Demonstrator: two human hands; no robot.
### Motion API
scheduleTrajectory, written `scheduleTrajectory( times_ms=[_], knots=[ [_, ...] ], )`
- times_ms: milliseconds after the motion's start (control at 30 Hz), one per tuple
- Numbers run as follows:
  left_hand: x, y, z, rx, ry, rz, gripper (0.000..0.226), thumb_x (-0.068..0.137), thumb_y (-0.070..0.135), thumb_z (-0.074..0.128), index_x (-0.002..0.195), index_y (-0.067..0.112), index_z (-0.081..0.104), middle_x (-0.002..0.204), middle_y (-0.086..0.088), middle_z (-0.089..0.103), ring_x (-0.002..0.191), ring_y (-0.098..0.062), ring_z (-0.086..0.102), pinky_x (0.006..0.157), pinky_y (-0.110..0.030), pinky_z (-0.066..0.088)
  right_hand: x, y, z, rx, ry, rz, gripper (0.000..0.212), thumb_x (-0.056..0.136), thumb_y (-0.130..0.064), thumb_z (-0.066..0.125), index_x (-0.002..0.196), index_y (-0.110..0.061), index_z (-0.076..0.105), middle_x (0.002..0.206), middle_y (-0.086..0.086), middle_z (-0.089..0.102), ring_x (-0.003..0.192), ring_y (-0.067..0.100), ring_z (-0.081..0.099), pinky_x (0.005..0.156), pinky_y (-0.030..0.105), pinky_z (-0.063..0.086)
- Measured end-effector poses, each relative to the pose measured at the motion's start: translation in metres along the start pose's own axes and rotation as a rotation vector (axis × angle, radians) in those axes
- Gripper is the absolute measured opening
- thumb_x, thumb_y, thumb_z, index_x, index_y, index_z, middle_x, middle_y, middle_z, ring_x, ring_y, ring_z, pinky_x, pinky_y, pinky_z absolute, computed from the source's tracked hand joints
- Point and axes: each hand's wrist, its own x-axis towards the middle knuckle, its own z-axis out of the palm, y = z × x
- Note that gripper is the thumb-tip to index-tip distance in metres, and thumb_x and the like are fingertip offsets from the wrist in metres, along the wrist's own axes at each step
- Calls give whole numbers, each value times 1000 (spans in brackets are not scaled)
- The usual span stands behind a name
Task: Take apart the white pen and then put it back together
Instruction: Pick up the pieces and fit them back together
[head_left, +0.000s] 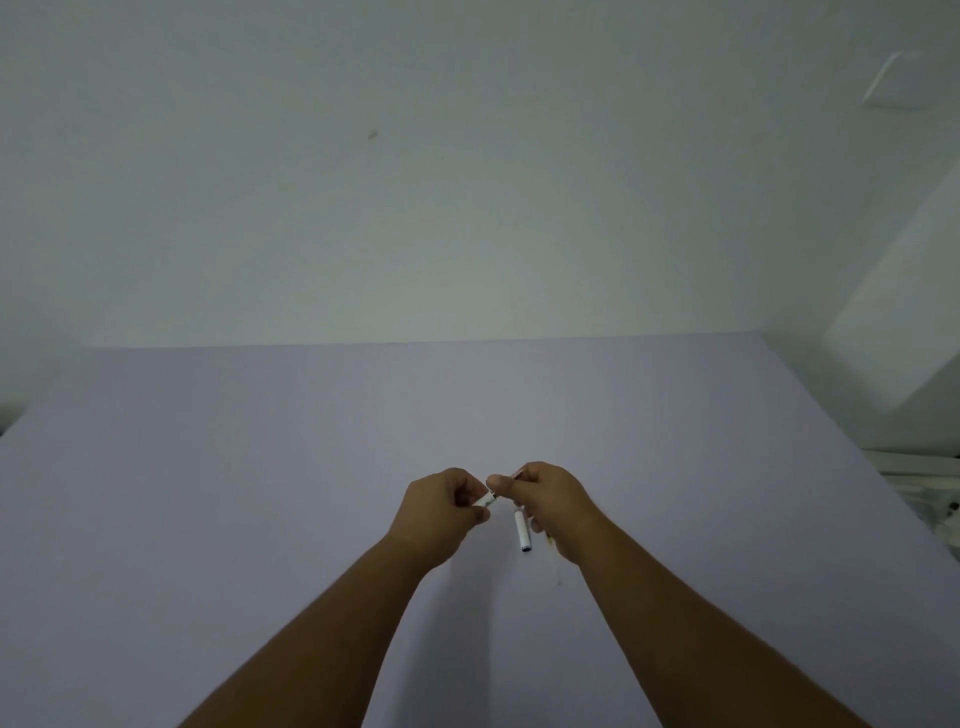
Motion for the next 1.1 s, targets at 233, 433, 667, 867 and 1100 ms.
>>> scheduleTrajectory(
  times_ms=[233, 433, 667, 867, 1100],
  knots=[
    [-5, 1, -3, 42, -1, 14, 12, 78, 16, 73, 78, 24, 63, 66, 11, 58, 57, -3, 52, 50, -12, 36, -10, 2, -1, 47, -25, -5, 8, 78, -30, 71, 78, -22, 67, 74, -3, 61, 64, 12, 51, 55, 23, 45],
    [-9, 1, -4, 25, 15, 15, 11, 78, 16, 73, 81, 22, 65, 67, 11, 59, 59, -4, 52, 53, -12, 36, -14, 1, 3, 140, -61, -54, 9, 82, -22, 66, 89, -27, 68, 83, -5, 64, 70, 13, 54, 60, 25, 46],
    [-12, -1, -7, 32, 15, 23, 11, 78, 15, 73, 80, 21, 65, 67, 9, 59, 59, -5, 52, 54, -14, 40, -15, -1, 6, 39, -29, -44, 15, 79, -36, 69, 81, -22, 66, 78, -4, 63, 67, 13, 53, 57, 24, 46],
    [-12, 1, -11, 63, 4, 46, 9, 79, 14, 72, 81, 19, 65, 66, 10, 58, 56, -4, 51, 53, -13, 38, -16, -8, 9, -16, 12, -17, 28, 79, -44, 68, 70, -18, 61, 66, -2, 59, 58, 12, 49, 53, 22, 44],
    [-10, 5, -16, 72, 21, 58, 14, 78, 17, 73, 79, 24, 60, 66, 14, 55, 57, -3, 51, 53, -12, 36, -15, -14, 10, 23, -14, -64, 17, 80, -35, 69, 73, -20, 66, 70, -1, 63, 61, 13, 53, 56, 25, 45]
  ],
)
